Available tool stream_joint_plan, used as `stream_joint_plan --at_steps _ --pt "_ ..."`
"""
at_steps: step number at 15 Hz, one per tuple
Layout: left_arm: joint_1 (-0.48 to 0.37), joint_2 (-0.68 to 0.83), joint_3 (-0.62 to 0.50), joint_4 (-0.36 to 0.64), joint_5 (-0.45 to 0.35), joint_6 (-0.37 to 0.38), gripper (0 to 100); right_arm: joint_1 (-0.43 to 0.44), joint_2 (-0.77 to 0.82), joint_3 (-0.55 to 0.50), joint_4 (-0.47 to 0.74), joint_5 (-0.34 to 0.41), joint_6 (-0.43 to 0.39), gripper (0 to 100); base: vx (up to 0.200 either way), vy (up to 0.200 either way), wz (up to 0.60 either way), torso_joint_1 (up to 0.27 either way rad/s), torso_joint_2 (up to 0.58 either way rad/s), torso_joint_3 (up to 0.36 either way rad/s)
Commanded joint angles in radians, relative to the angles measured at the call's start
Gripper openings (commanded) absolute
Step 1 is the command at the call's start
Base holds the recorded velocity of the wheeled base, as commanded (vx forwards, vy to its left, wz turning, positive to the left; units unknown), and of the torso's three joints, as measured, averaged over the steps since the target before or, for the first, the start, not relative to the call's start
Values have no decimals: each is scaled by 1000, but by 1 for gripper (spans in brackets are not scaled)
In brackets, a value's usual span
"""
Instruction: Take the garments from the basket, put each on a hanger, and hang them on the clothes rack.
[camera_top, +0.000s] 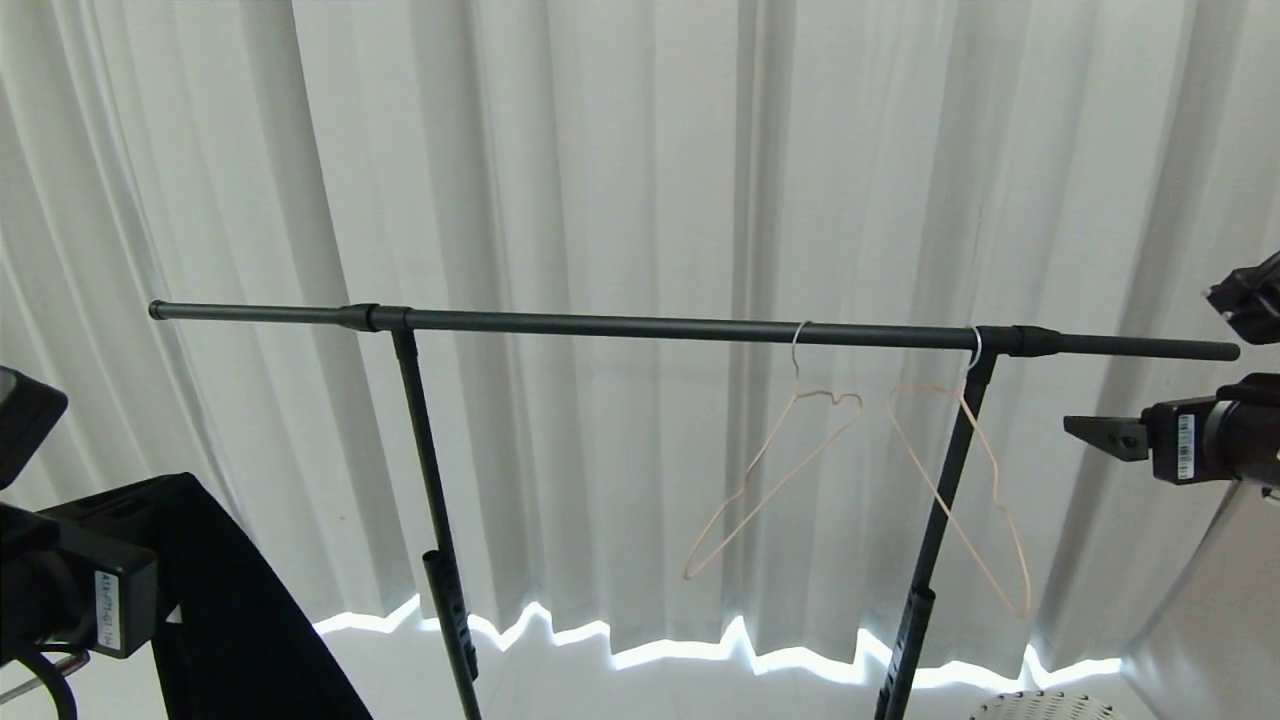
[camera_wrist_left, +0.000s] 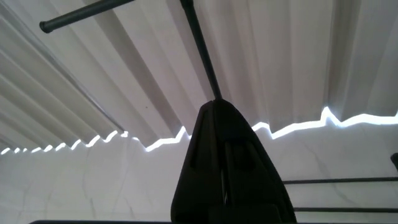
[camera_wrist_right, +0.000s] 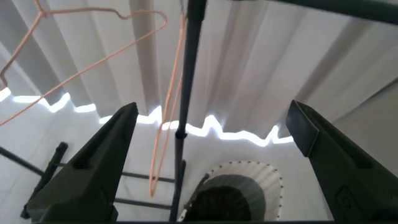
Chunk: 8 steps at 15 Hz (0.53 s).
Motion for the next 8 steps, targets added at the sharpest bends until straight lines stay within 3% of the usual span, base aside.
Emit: stream_joint_plan --at_steps 1,4,6,8 --pt "-2 1 3 0 0 -1 0 5 37 22 -1 -1 1 100 0 0 0 0 0 0" --pt "-5 1 5 0 0 -1 0 19 100 22 -1 -1 7 100 0 0 0 0 0 0" --pt "-16 1 5 0 0 -1 0 41 163 19 -4 -2 53 100 0 0 0 0 0 0" --pt "-16 1 10 0 0 -1 0 102 290 -4 -8 -56 133 100 0 0 0 0 0 0"
